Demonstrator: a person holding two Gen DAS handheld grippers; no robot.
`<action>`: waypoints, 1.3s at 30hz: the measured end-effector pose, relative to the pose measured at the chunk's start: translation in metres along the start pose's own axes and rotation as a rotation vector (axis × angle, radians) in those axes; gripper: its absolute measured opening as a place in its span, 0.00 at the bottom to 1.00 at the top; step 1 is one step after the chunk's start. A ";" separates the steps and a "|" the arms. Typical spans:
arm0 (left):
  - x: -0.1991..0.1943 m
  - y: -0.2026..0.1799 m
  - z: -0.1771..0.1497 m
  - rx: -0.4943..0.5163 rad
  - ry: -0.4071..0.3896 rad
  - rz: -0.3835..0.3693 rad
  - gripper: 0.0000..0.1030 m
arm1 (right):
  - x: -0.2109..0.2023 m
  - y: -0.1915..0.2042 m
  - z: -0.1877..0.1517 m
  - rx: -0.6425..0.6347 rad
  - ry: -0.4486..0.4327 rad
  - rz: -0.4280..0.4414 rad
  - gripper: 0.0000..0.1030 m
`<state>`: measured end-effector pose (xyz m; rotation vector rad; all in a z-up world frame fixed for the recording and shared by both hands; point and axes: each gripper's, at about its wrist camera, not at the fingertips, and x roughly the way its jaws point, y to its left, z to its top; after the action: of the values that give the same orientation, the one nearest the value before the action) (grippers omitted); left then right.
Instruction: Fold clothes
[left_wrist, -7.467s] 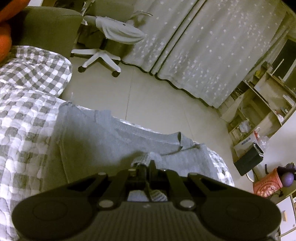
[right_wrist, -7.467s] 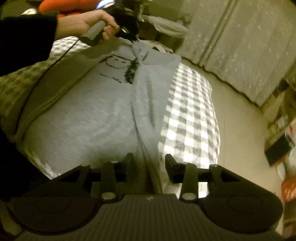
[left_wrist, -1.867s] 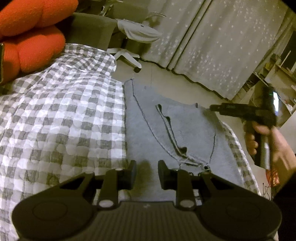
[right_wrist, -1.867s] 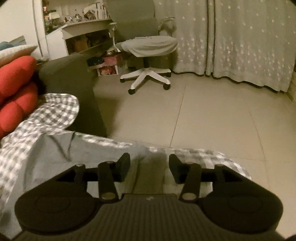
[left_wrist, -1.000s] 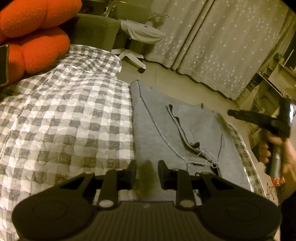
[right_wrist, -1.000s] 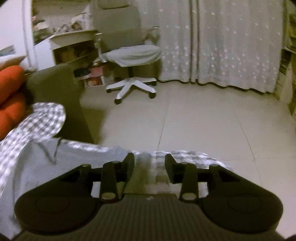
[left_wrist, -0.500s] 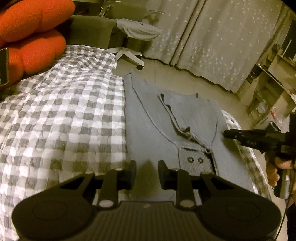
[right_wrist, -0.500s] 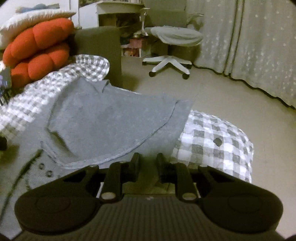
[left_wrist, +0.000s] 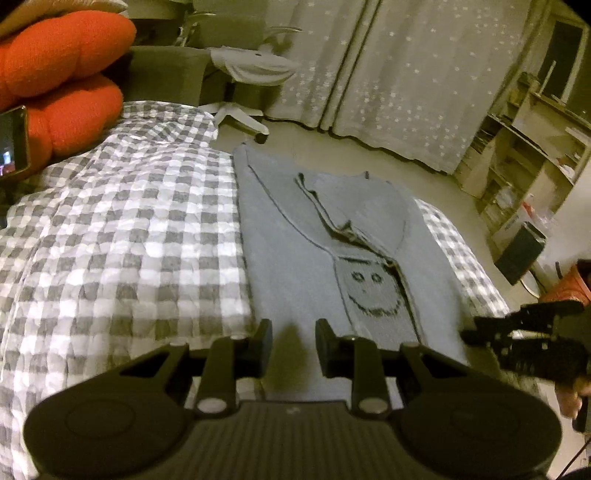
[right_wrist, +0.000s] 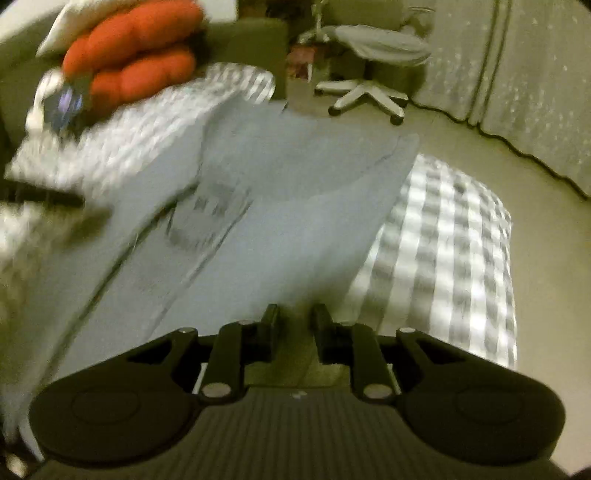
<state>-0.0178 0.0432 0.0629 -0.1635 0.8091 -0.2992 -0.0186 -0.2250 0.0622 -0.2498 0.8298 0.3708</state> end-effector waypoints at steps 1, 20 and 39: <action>-0.002 -0.001 -0.004 0.000 0.002 -0.006 0.25 | -0.005 0.005 -0.006 -0.001 -0.001 -0.001 0.25; -0.020 -0.044 -0.084 0.158 0.014 -0.056 0.25 | -0.051 0.054 -0.046 0.036 -0.058 -0.125 0.00; -0.008 -0.041 -0.068 0.131 0.010 -0.029 0.25 | -0.026 0.042 -0.035 0.155 -0.010 -0.131 0.01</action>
<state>-0.0811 0.0047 0.0325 -0.0505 0.7950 -0.3797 -0.0756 -0.2050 0.0563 -0.1563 0.8231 0.1837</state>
